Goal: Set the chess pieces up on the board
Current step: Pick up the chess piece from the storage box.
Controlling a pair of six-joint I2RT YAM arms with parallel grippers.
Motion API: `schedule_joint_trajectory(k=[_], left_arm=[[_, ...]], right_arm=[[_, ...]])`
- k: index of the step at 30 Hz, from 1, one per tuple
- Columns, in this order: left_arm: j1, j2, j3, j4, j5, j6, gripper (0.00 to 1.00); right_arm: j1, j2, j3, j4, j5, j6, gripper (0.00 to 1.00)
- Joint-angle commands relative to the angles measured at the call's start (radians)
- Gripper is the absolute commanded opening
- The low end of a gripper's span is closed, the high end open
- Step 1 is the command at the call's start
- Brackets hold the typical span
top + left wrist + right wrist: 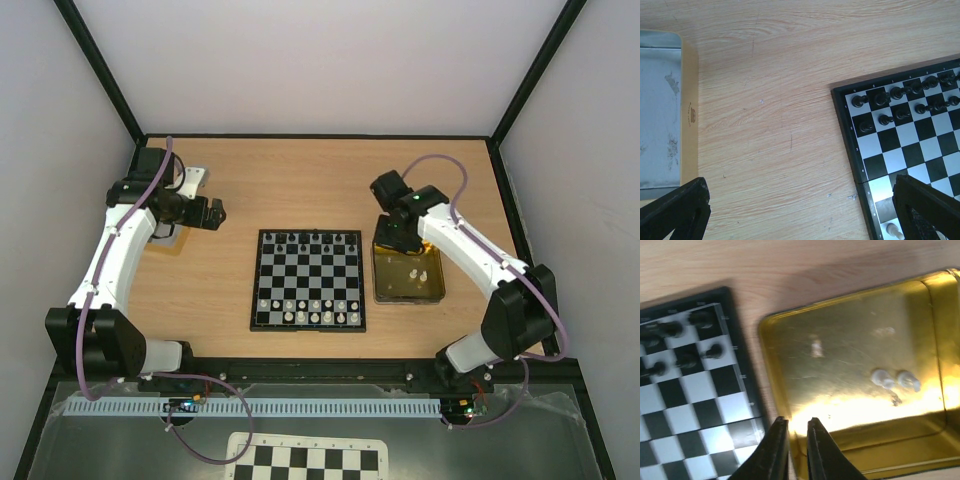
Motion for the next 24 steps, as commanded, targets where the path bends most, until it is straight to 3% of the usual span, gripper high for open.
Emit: schedule_joint_trajectory(k=[1,10,20,24], left_arm=[[0.006,0.011,0.021,-0.015,-0.006,-0.001,0.99],[0.006,0.005,0.011,-0.02,-0.014,0.001,0.99],[0.005,0.003,0.012,-0.026,-0.022,0.001,0.99],[0.005,0.003,0.01,-0.026,-0.026,0.002,0.99]], right_arm=[[-0.091,-0.019,-0.095,0.0,0.012,-0.08,0.09],[-0.221,-0.021,-0.213,0.063,0.014,-0.151,0.11],[-0.253,0.006,-0.304,0.14,-0.007,-0.167,0.11],[-0.255,0.024,-0.309,0.157,-0.008,-0.17,0.19]])
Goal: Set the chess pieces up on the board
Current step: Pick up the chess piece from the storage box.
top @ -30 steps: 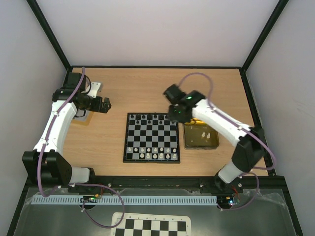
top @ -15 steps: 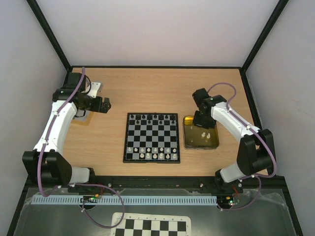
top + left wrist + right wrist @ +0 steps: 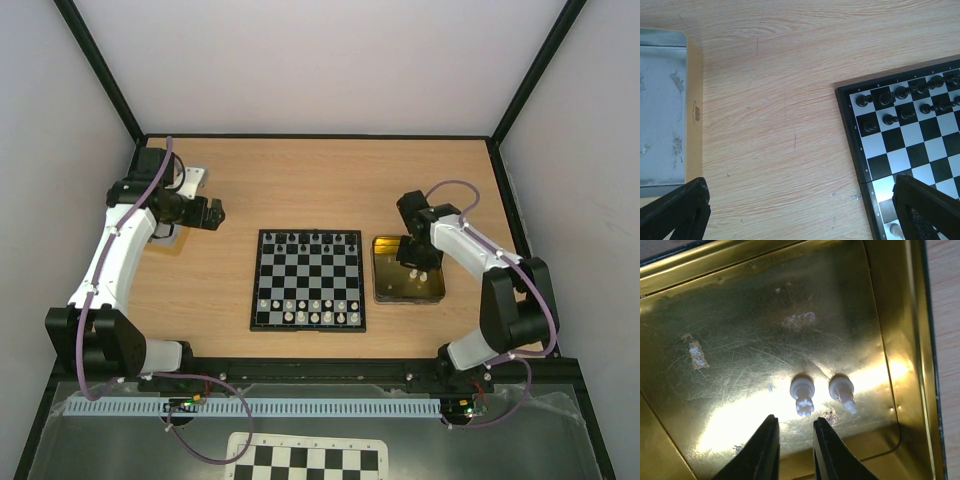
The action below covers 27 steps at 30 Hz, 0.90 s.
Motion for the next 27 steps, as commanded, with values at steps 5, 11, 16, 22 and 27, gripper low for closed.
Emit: schedule_joint_trajectory(k=[5,11,16,22,27], left_arm=[[0.005,0.009,0.014,-0.026,-0.015,0.002,0.99],[0.006,0.016,0.021,-0.03,-0.02,0.003,0.99],[0.005,0.023,0.025,-0.03,-0.02,0.006,0.99],[0.006,0.033,0.032,-0.031,-0.017,0.003,0.99],[0.005,0.038,0.039,-0.032,-0.017,0.005,0.99]], right_arm=[[-0.019,0.044,-0.017,0.06,-0.004,-0.02,0.2],[-0.031,0.061,-0.032,0.08,-0.015,-0.022,0.2],[-0.033,0.061,-0.036,0.079,-0.006,-0.025,0.2],[-0.035,0.052,-0.058,0.084,-0.004,-0.025,0.19],[-0.038,0.053,-0.066,0.086,0.005,-0.024,0.2]])
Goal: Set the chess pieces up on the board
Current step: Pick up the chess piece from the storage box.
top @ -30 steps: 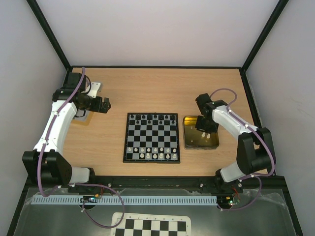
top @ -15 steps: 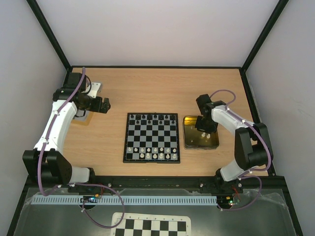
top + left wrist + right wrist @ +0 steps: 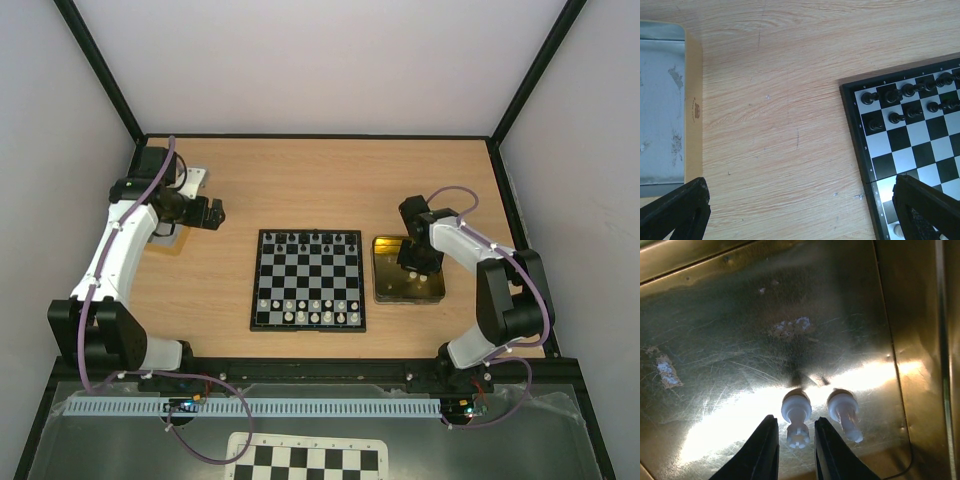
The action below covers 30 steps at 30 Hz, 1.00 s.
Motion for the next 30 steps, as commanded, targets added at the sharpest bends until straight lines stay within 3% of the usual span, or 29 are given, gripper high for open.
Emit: schedule_joint_trajectory(k=[1,11,21,30], left_arm=[[0.004,0.008,0.034,-0.03,-0.005,0.005,0.99],[0.004,0.005,0.03,-0.033,-0.013,0.005,0.99],[0.004,0.002,0.027,-0.032,-0.017,0.005,0.99],[0.004,0.006,0.023,-0.021,-0.009,0.003,0.99]], right_arm=[[-0.008,0.0,-0.017,0.005,0.024,-0.007,0.2],[-0.011,0.026,-0.023,0.036,0.013,-0.008,0.19],[-0.012,0.041,-0.018,0.039,0.014,-0.008,0.08],[-0.001,-0.034,0.049,-0.059,0.026,0.003,0.02]])
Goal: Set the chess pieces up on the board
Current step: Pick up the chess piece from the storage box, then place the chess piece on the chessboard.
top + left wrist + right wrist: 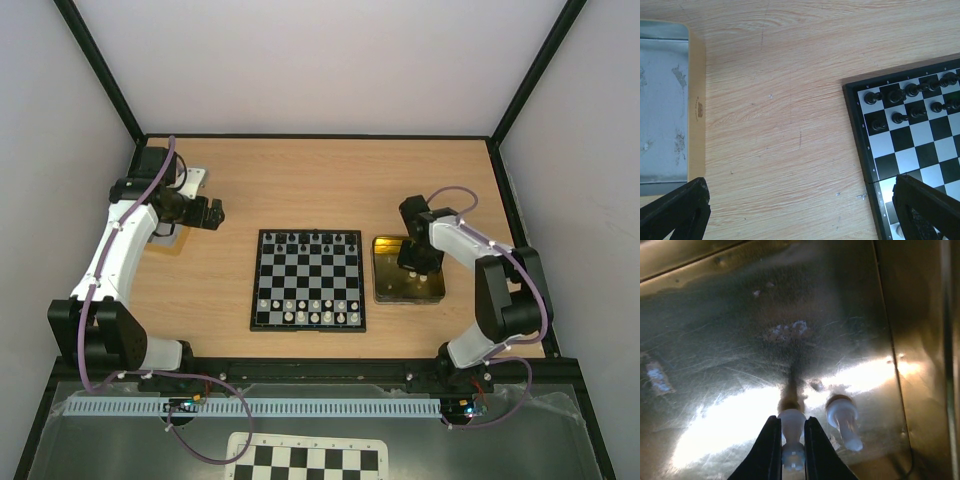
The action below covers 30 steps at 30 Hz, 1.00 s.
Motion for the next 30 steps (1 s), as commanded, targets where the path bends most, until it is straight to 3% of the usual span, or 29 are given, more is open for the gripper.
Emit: schedule_joint_trajectory(k=[1,6,10,14,19,25,30], left_arm=[[0.004,0.006,0.023,-0.019,0.003,0.003,0.99],[0.003,0.015,0.035,-0.013,0.012,0.002,0.99],[0.004,0.022,0.049,-0.012,0.016,0.002,0.99],[0.004,0.022,0.06,-0.012,0.023,0.0,0.99],[0.003,0.019,0.066,-0.017,0.029,0.0,0.99],[0.003,0.01,0.051,-0.01,0.018,-0.004,0.99],[0.003,0.003,0.053,-0.011,0.013,-0.006,0.99]], right_arm=[[0.02,-0.067,0.076,-0.098,0.034,0.009,0.02],[0.191,-0.083,0.216,-0.21,0.065,0.07,0.02],[0.41,-0.044,0.367,-0.258,0.04,0.203,0.02],[0.634,0.083,0.566,-0.312,0.059,0.28,0.02],[0.829,0.284,0.82,-0.381,0.052,0.281,0.02],[0.941,0.475,1.032,-0.45,0.014,0.228,0.02],[0.957,0.531,1.047,-0.44,-0.022,0.209,0.02]])
